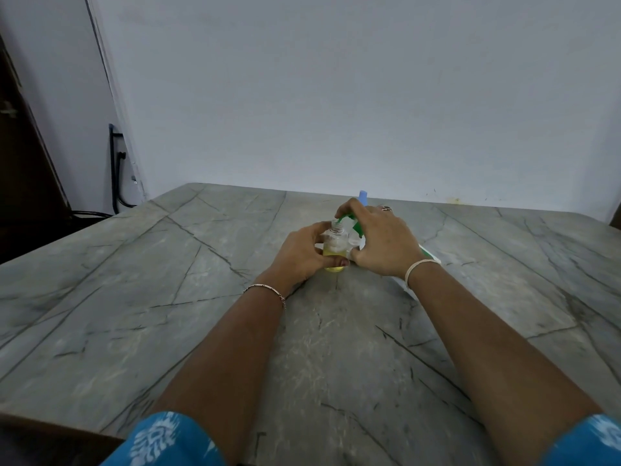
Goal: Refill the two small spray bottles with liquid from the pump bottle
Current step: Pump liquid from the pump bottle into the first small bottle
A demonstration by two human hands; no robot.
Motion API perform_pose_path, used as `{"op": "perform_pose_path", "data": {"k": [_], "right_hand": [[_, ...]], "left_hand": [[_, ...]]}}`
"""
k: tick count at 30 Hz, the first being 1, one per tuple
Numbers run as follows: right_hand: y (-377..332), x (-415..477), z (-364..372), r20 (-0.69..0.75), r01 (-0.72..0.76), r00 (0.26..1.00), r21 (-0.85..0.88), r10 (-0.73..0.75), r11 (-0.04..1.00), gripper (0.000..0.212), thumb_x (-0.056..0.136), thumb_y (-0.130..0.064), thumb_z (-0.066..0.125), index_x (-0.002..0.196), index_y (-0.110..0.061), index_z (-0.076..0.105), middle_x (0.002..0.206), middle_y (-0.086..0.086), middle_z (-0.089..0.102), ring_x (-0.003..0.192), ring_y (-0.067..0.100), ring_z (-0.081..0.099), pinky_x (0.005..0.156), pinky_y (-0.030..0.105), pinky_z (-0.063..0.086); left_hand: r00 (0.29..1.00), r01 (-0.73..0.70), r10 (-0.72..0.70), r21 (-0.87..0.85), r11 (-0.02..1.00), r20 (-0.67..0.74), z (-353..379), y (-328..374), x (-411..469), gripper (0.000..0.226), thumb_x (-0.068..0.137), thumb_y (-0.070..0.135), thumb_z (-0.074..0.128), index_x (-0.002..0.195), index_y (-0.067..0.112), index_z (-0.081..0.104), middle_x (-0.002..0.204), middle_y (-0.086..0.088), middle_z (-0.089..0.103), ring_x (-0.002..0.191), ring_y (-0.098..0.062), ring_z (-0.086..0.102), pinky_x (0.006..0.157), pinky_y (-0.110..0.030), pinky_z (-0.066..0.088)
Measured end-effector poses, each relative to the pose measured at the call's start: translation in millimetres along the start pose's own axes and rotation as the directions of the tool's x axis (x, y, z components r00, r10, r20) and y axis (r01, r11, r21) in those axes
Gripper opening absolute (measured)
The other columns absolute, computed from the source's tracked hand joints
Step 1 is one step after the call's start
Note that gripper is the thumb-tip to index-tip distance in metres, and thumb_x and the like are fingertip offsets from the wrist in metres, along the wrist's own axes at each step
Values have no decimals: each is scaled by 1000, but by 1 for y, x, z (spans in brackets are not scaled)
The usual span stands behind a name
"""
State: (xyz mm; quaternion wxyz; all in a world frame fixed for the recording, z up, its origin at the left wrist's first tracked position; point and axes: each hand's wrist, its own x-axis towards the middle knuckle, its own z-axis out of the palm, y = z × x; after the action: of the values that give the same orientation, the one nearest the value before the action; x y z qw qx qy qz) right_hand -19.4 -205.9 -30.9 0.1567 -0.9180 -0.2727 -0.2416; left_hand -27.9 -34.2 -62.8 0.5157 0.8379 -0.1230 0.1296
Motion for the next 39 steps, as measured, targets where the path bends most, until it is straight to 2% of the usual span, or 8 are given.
{"op": "perform_pose_path", "data": {"k": [4,10,22,30,39], "right_hand": [[-1,0,0,-5,1,1000,-12,-1,1000,56,70,-23,65,116,-37,38,92,0,59,84,24,52,77,42,49],[2,-1,3,-3,10,1000,-19,-10,1000,60,71,-30,65,122,-41,36,97,1,61,88,24,54,80,43,51],[-1,3,4,-5,-2,1000,-32,2,999,57,69,-26,66,114,-39,34,92,0,59,83,23,51,78,45,51],[4,-2,1,1,14,1000,8,-14,1000,59,72,-29,64,125,-40,39,92,0,59,84,23,51,76,37,47],[6,5,4,10,14,1000,63,-15,998,58,66,-27,68,112,-40,36,93,-1,63,78,21,55,72,43,53]], "left_hand": [[1000,-2,2,-5,1000,0,-1,0,0,76,61,13,90,130,20,57,107,4,68,102,-12,66,88,-27,55],[1000,0,0,-11,1000,-7,-1,-3,1,76,59,16,91,127,22,59,107,6,70,102,-10,66,92,-35,55],[1000,-1,1,-12,1000,-9,-1,-2,1,79,60,14,90,132,17,56,115,0,69,104,-11,66,88,-29,56],[1000,4,-4,-6,1000,-12,0,-3,2,77,59,18,91,129,22,58,112,2,70,101,-10,67,92,-35,56],[1000,-1,1,13,1000,-5,0,0,1,77,62,16,90,132,19,56,119,-1,68,106,-14,65,93,-38,55]]}}
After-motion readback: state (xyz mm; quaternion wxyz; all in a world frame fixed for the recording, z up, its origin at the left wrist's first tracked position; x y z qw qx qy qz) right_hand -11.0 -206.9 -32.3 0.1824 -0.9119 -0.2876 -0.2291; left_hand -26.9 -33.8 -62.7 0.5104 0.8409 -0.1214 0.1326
